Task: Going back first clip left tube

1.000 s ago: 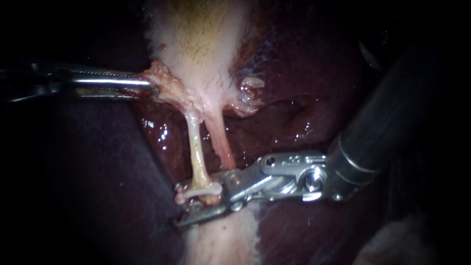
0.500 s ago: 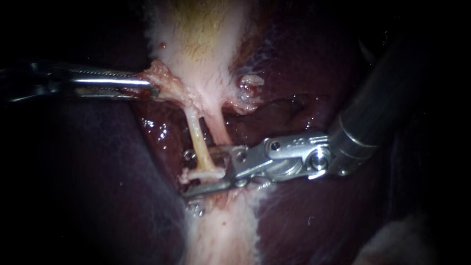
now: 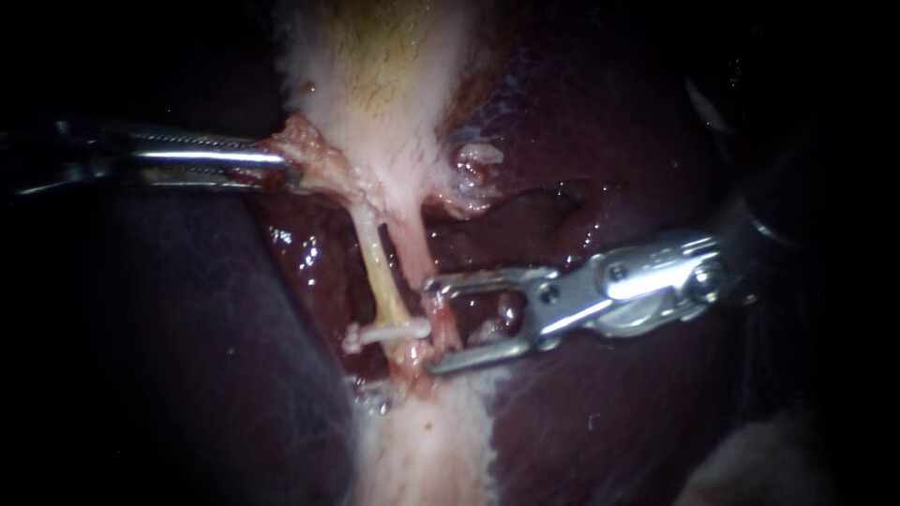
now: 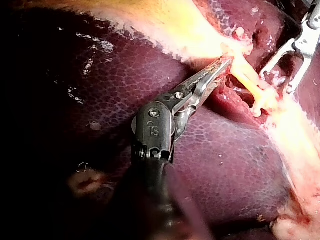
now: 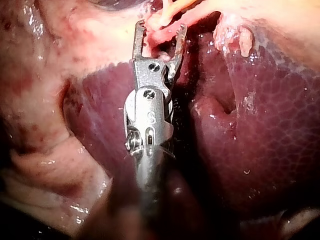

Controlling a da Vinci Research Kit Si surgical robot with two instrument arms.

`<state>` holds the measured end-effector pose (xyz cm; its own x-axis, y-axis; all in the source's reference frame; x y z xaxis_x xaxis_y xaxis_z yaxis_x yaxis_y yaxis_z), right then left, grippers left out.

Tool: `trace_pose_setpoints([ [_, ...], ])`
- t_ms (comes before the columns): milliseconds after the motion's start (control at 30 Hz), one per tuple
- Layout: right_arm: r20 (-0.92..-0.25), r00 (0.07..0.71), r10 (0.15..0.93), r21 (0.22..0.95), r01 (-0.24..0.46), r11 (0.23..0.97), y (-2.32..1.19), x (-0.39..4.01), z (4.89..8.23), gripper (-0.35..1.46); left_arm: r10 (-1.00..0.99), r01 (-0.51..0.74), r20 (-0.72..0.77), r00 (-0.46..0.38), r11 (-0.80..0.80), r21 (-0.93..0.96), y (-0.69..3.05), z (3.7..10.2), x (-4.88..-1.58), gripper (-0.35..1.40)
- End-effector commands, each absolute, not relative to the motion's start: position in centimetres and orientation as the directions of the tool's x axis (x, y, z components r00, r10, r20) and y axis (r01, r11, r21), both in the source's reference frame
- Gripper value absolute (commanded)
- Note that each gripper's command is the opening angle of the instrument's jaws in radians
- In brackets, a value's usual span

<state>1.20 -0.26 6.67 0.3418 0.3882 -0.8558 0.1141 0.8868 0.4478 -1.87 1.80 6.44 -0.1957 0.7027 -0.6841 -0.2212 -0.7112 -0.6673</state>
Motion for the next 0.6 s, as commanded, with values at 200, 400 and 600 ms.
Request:
trace_pose_setpoints([
  [200, -0.861, 0.34, 0.377, 0.427, 0.081, 0.901, -0.09, 0.76, 6.47, 0.5, 0.703, -0.221, -0.684, -0.196, -0.711, -0.667, 1.81, 6.44, -1.88, -0.35],
  [400, -0.864, 0.343, 0.369, 0.418, 0.079, 0.905, -0.03, 0.62, 6.43, 0.5, 0.703, -0.221, -0.684, -0.196, -0.711, -0.667, 1.81, 6.45, -1.88, -0.35],
  [600, -0.864, 0.343, 0.369, 0.418, 0.08, 0.905, -0.04, 0.61, 6.42, 0.5, 0.702, -0.222, -0.685, -0.196, -0.712, -0.666, 1.81, 6.48, -1.89, -0.35],
])
